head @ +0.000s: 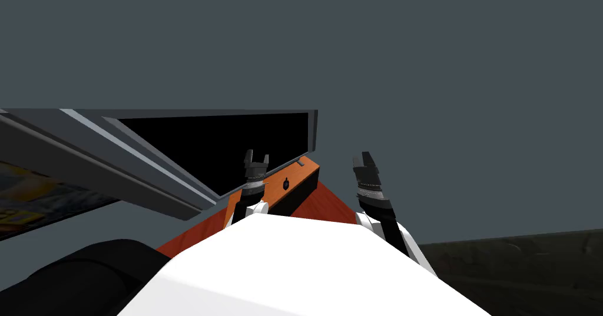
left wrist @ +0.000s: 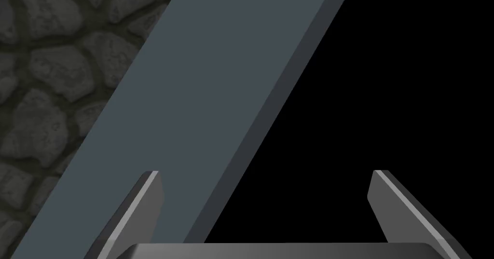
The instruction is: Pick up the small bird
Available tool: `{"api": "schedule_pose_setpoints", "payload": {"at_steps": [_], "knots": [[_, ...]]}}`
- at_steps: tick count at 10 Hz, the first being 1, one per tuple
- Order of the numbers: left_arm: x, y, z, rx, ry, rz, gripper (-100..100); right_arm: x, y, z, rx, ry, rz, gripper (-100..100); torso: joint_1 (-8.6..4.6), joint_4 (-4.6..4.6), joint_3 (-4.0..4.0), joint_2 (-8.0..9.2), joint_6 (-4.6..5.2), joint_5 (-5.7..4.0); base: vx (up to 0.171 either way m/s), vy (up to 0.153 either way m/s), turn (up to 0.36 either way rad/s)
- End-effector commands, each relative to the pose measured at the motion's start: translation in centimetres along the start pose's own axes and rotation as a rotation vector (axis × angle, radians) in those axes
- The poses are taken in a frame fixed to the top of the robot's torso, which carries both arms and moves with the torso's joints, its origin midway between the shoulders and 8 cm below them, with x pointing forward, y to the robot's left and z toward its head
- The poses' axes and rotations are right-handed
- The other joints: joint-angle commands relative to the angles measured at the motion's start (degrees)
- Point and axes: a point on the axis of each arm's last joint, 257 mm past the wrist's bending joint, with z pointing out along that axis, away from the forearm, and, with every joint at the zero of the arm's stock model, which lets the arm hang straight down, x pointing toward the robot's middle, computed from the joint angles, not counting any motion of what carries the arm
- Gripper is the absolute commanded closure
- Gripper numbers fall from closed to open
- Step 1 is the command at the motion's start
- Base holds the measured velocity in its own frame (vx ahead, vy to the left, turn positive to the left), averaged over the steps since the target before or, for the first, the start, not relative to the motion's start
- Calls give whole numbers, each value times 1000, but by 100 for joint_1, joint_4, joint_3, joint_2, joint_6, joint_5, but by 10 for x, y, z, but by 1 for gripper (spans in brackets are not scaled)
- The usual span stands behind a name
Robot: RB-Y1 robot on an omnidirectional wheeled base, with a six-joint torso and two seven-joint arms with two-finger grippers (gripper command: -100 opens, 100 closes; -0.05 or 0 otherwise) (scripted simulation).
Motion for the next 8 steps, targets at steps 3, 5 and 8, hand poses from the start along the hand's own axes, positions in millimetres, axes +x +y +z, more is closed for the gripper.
{"api": "schedule_pose_setpoints", "payload": {"at_steps": [3,5,8], "knots": [[-16,43,-9,-107,32,73,-100,0,0,0,0,0,0,0,-20,-2,-5,-8,-1,-4,20,-60,174],[-29,67,-13,-164,39,112,-100,0,0,0,0,0,0,0,-30,-3,-7,-12,-2,-6,35,-85,173],[-48,100,-20,-241,36,155,-100,0,0,0,0,0,0,0,-41,-5,-13,-23,-1,-9,43,-99,145]]}}
